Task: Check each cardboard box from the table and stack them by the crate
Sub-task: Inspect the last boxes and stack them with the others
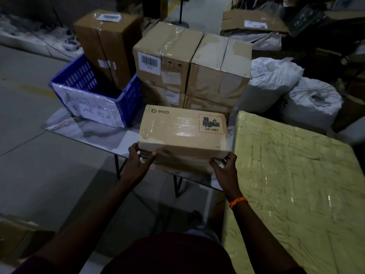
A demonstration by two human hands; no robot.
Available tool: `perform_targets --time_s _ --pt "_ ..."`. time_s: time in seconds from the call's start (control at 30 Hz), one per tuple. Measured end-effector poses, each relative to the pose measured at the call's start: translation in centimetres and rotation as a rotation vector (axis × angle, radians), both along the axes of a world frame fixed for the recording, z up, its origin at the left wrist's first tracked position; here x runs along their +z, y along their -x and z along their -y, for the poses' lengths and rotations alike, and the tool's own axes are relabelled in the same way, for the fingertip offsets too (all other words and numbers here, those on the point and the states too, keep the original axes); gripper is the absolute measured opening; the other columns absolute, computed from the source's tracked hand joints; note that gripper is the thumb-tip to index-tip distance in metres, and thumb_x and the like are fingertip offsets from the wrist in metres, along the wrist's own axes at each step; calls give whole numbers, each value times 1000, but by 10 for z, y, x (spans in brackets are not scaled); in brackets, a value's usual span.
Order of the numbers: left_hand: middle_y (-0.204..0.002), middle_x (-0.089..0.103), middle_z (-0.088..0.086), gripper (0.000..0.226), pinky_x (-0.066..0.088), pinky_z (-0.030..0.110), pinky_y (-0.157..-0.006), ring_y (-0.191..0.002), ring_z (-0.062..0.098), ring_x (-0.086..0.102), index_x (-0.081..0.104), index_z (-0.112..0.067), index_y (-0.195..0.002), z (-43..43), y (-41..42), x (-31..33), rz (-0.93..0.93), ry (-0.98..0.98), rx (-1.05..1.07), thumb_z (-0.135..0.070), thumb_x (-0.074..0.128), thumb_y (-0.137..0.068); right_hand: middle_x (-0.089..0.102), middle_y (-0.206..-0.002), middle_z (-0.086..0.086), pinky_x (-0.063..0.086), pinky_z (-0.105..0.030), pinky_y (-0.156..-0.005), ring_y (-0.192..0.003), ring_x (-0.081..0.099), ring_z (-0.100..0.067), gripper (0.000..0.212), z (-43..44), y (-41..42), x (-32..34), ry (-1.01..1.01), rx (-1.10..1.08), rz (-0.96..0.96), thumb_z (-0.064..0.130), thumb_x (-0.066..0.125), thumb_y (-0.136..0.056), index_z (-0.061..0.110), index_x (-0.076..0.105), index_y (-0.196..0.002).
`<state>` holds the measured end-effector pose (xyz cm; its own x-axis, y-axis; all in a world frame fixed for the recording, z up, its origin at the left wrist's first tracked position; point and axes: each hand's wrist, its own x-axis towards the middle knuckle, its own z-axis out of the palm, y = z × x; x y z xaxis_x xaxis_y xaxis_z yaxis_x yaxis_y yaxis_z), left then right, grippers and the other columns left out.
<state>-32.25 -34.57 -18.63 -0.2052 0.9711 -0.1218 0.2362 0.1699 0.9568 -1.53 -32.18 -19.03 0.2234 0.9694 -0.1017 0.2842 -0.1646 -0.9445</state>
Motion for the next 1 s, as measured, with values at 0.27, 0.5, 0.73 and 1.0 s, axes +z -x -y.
perform_targets --time_s 0.27,0.5,0.73,1.0 --pt "-166 21 9 89 27 48 -121 -153 23 22 19 -15 -160 -12 -4 26 -507 -362 28 -54 63 -92 40 -156 -11 43 -31 -111 -143 41 -23 79 2 29 37 -326 -81 274 35 76 -91 12 34 -154" --pt "-156 45 8 62 26 60 -120 -147 26 37 51 -19 -147 -43 -34 48 -927 -387 -408 -56 32 -101 51 -152 -13 29 -62 -117 -147 39 -31 52 -26 88 41 -464 309 929 39 56 -95 13 57 -140" --pt "-153 50 8 54 30 53 -117 -144 27 42 57 -18 -143 -42 -36 35 -975 -370 -399 -47 33 -103 51 -152 -12 35 -53 -117 -145 43 -29 51 -25 89 31 -424 374 972 42 41 -101 13 59 -140" --pt "-137 61 11 45 50 49 -97 -122 31 59 65 -16 -130 -73 -27 60 -998 -398 -463 -42 47 -98 57 -145 -17 47 -50 -106 -134 53 -32 62 -54 71 60 -439 503 880 49 32 -103 8 58 -142"
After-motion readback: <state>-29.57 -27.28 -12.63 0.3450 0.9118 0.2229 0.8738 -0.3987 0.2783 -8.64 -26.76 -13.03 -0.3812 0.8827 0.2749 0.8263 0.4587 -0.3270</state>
